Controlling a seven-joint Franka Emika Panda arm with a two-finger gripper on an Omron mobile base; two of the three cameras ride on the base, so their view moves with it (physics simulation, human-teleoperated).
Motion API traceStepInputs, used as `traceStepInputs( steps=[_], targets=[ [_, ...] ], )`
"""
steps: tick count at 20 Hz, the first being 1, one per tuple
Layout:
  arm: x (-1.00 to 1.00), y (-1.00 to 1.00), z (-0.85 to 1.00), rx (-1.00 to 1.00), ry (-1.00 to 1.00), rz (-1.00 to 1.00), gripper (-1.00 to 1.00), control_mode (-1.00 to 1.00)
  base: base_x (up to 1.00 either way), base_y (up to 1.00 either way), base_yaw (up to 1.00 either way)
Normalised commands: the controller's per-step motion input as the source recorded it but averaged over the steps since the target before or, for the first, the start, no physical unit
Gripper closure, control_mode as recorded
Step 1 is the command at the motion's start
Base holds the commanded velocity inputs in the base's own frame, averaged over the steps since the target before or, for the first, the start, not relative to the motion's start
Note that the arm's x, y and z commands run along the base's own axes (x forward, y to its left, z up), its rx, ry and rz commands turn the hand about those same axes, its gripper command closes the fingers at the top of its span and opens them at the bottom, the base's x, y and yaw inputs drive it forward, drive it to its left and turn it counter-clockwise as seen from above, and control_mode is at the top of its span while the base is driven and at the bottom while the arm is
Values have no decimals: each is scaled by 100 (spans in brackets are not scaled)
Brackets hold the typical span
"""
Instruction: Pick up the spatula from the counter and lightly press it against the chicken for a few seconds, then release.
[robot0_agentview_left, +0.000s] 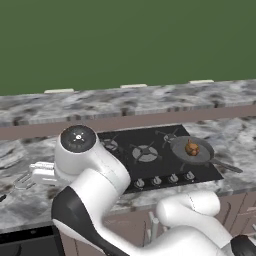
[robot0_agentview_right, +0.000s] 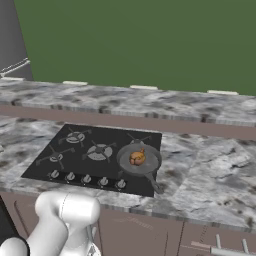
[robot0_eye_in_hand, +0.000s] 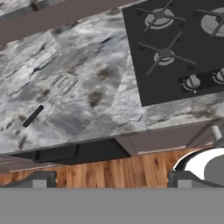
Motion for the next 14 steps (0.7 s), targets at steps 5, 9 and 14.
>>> traceStepInputs(
  steps=[5, 9, 14],
  targets=[
    [4, 19, -34, 8, 0, 0, -100, -100, 0, 0, 0],
    [19, 19, -8, 9, 0, 0, -100, -100, 0, 0, 0],
    [19, 29, 0, 4, 0, 0, -100, -100, 0, 0, 0]
  ],
)
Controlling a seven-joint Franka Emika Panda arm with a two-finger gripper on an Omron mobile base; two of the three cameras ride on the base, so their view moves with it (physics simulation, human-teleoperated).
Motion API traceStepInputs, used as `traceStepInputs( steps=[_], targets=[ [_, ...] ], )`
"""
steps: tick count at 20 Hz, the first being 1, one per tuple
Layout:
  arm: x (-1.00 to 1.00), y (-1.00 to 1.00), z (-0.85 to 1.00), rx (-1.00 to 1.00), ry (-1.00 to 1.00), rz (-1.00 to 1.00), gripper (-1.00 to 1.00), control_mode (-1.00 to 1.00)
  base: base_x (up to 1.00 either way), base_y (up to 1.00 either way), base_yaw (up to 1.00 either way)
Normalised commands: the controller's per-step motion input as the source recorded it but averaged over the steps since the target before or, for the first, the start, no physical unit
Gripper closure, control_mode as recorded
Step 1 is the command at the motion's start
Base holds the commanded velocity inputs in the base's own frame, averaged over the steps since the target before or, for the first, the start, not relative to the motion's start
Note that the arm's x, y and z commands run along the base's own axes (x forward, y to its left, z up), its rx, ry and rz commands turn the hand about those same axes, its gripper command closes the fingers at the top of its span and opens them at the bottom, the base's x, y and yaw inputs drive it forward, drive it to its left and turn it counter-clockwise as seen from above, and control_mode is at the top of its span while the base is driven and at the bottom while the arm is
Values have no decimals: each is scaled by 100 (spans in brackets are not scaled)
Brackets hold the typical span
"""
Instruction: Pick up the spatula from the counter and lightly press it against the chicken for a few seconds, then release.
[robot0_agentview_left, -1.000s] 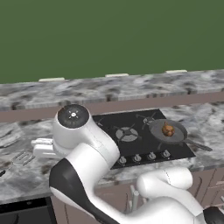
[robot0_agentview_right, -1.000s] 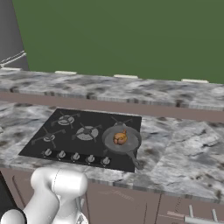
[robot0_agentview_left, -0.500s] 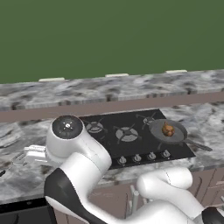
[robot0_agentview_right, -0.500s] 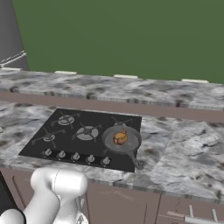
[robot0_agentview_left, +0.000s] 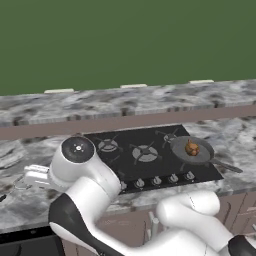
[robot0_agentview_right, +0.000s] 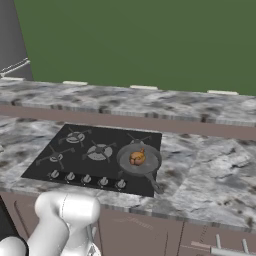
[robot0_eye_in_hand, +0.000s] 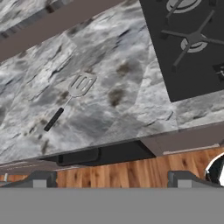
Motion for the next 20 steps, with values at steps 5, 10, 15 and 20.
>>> traceStepInputs(
  steps=[5, 10, 15, 20],
  targets=[
    [5, 46, 0, 0, 0, 0, -100, -100, 0, 0, 0],
    [2, 49, 1, 0, 2, 0, -100, -100, 0, 0, 0],
    [9, 45, 0, 0, 7, 0, -100, -100, 0, 0, 0],
    [20, 36, -1, 0, 7, 0, -100, -100, 0, 0, 0]
  ],
)
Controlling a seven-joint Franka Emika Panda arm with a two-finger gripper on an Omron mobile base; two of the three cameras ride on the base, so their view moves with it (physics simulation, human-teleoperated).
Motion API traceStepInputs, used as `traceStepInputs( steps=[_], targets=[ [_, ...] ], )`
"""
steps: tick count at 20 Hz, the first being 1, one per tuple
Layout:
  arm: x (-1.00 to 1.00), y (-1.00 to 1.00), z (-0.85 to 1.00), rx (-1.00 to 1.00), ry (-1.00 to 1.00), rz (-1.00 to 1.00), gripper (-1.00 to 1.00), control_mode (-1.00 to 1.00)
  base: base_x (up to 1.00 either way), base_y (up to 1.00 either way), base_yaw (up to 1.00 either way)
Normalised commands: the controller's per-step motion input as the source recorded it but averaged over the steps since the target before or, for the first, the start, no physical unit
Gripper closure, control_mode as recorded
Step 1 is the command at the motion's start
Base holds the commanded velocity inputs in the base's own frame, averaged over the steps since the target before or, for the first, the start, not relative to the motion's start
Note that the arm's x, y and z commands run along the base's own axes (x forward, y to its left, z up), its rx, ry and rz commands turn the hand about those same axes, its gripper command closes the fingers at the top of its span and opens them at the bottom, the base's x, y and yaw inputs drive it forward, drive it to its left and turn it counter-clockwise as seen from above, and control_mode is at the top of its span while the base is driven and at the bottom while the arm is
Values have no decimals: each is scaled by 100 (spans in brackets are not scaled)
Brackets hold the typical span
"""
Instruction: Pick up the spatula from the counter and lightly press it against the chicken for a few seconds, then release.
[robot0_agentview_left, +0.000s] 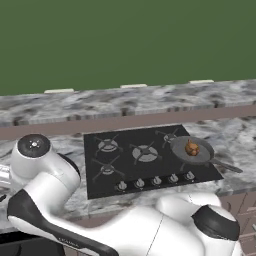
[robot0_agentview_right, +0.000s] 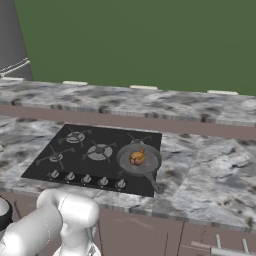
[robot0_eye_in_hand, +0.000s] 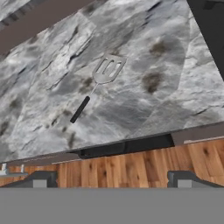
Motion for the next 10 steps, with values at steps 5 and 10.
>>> traceStepInputs(
  steps=[5, 10],
  targets=[
    [20, 29, -5, 0, 4, -1, -100, -100, 0, 0, 0],
    [18, 21, -8, 0, 2, -5, -100, -100, 0, 0, 0]
  ],
)
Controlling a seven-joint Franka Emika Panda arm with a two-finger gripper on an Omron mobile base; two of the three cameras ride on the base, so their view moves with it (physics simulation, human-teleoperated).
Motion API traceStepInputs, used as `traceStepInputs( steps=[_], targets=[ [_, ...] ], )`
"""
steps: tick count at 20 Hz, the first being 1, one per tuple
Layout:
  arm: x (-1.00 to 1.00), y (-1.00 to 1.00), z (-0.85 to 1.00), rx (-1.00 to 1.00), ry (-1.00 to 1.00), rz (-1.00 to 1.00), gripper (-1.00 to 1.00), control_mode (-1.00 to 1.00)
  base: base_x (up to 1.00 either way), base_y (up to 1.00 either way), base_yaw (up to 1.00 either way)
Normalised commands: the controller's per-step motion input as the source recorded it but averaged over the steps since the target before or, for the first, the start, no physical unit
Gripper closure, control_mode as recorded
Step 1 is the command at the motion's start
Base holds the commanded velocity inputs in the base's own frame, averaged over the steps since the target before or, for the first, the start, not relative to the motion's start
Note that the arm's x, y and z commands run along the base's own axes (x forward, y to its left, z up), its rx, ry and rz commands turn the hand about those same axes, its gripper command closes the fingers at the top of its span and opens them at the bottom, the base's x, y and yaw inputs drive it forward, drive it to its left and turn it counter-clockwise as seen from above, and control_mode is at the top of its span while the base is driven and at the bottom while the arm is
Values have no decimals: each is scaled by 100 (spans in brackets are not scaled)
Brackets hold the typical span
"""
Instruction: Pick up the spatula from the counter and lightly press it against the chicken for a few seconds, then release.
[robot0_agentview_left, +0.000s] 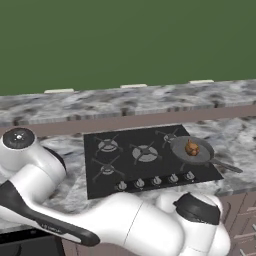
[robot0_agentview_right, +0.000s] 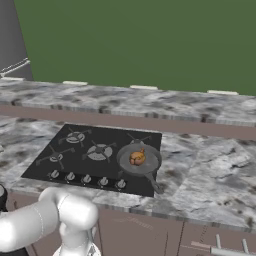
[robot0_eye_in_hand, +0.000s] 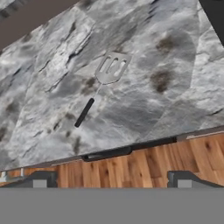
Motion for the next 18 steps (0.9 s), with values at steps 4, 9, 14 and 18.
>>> traceStepInputs(
  steps=[4, 9, 14, 18],
  targets=[
    [22, 15, -16, -1, 1, -6, -100, -100, 0, 0, 0],
    [18, 8, -16, 0, 4, -7, -100, -100, 0, 0, 0],
    [4, 13, -18, 0, 3, -4, -100, -100, 0, 0, 0],
    [1, 16, -22, 0, 4, 0, -100, -100, 0, 0, 0]
  ],
)
